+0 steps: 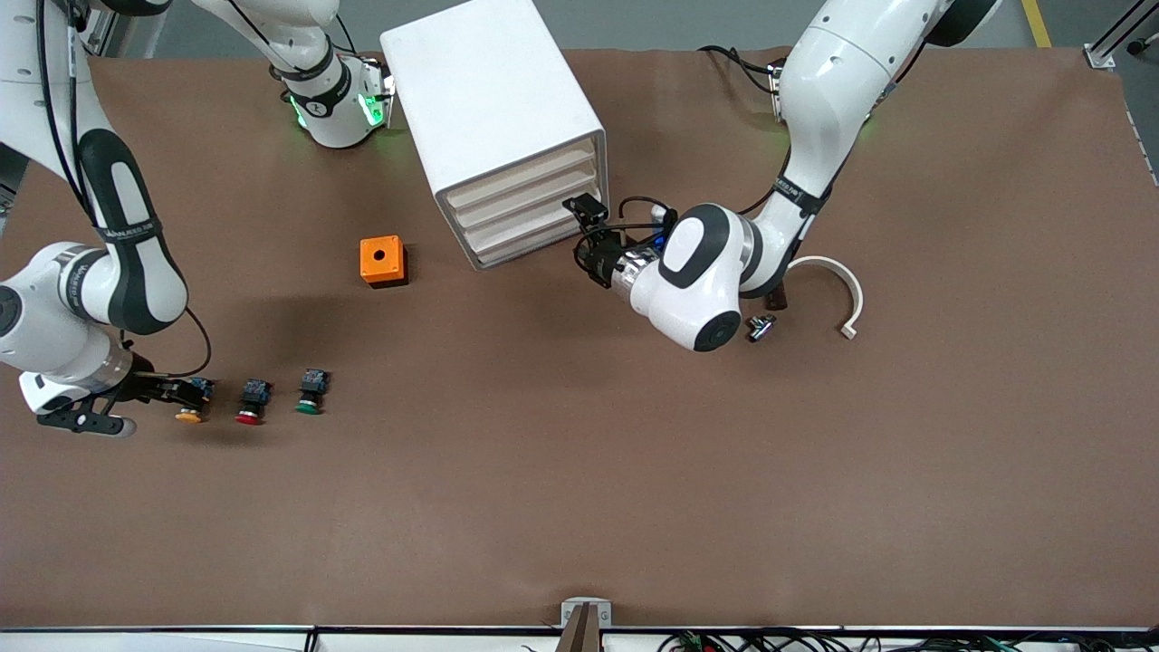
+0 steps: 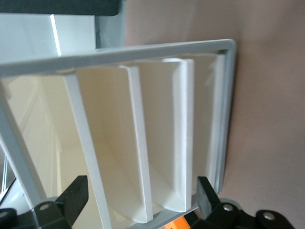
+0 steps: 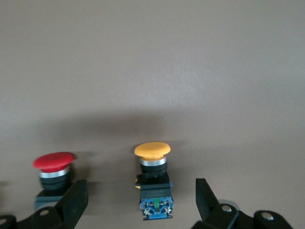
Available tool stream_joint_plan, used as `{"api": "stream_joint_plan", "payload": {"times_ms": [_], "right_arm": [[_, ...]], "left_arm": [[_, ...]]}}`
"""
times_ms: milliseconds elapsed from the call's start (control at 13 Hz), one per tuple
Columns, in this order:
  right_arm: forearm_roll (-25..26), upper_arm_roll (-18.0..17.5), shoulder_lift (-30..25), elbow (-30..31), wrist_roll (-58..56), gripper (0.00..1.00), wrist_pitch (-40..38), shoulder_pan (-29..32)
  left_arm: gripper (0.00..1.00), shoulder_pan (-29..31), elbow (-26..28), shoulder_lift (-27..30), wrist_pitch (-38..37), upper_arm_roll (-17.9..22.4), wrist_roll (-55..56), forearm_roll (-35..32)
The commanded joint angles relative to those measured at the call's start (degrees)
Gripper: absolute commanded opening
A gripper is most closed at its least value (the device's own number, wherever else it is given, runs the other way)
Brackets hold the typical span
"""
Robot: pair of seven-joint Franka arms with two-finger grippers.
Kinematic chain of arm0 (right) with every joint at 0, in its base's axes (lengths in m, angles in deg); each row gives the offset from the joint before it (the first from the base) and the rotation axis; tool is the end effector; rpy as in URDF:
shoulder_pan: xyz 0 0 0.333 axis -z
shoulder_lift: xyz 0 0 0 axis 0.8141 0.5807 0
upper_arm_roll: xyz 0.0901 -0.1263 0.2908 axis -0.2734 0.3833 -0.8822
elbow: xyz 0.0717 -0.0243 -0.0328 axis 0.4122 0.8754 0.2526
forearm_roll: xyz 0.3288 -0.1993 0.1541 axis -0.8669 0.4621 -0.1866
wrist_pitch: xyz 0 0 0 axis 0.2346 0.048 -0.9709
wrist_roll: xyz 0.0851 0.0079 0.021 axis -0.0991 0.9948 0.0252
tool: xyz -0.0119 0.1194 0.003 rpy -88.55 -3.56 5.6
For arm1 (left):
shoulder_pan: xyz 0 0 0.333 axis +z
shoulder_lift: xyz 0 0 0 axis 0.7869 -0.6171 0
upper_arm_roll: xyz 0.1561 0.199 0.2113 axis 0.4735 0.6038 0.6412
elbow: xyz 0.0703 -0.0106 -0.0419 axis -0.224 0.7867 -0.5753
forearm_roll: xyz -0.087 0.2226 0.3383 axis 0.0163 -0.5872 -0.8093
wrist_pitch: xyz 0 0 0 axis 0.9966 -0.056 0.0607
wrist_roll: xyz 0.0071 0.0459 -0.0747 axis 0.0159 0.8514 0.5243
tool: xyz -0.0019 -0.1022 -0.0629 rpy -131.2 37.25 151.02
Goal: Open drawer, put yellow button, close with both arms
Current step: 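Pull the drawer open with the left gripper while the right gripper lifts the yellow button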
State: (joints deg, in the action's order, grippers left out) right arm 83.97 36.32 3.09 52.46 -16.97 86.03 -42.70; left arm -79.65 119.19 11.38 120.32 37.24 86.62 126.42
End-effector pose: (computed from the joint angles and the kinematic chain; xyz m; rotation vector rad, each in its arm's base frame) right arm 0.6469 -0.1791 0.2132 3.0792 -0.2211 0.1236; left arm 0.4926 -0.4864 0.2589 -1.1756 -2.0571 1.3578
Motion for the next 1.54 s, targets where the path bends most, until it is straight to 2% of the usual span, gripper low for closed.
{"api": "stream_joint_plan", "payload": {"times_ms": [0, 231, 308, 385, 846, 923, 1000, 1077, 1154, 1462], "right_arm": [[-0.3, -0.8, 1.1, 0.1, -0.6, 1.00, 0.2, 1.4], [-0.2, -0.8, 2.3, 0.1, -0.8, 1.00, 0.2, 1.6], [0.0, -0.8, 2.6, 0.0, -0.8, 1.00, 0.2, 1.7], [0.4, -0.8, 2.7, 0.0, -0.8, 1.00, 0.2, 1.7], [0.4, -0.8, 4.2, 0.0, -3.0, 1.00, 0.2, 2.3], [0.4, -0.8, 4.2, 0.0, -3.4, 0.92, 0.2, 2.3], [0.4, -0.8, 4.2, 0.0, -4.4, 0.65, 0.2, 2.3], [0.4, -0.8, 4.2, 0.0, -5.2, 0.21, 0.2, 2.5], [0.4, -0.8, 4.2, 0.0, -5.2, 0.00, 0.1, 2.5], [0.3, -0.8, 3.1, -0.4, -4.7, 0.00, -1.6, 2.1]], "left_arm": [[0.98, -1.9, -1.2, -1.2, -1.5, 0.1, 5.6, 2.9], [0.85, -2.5, -2.2, -1.6, -5.3, -0.1, 6.0, 5.3], [0.83, -3.7, -2.6, -1.9, -6.1, -0.5, 6.0, 5.3], [0.76, -4.4, -3.2, -2.1, -6.2, -0.6, 6.0, 5.4], [0.16, -5.0, -3.3, -3.4, -6.2, -0.7, 4.4, 6.4], [0.08, -5.1, -3.3, -3.4, -6.2, -0.7, 4.0, 6.4], [0.02, -5.0, -3.3, -3.3, -6.2, -0.7, 3.1, 6.5], [0.02, -5.1, -3.4, -3.3, -6.2, -0.8, 2.8, 6.5], [0.00, -5.4, -3.4, -3.3, -6.2, -0.8, 2.5, 6.5], [0.00, -4.2, -5.7, -2.7, -6.3, 0.2, 2.4, 4.9]]}}
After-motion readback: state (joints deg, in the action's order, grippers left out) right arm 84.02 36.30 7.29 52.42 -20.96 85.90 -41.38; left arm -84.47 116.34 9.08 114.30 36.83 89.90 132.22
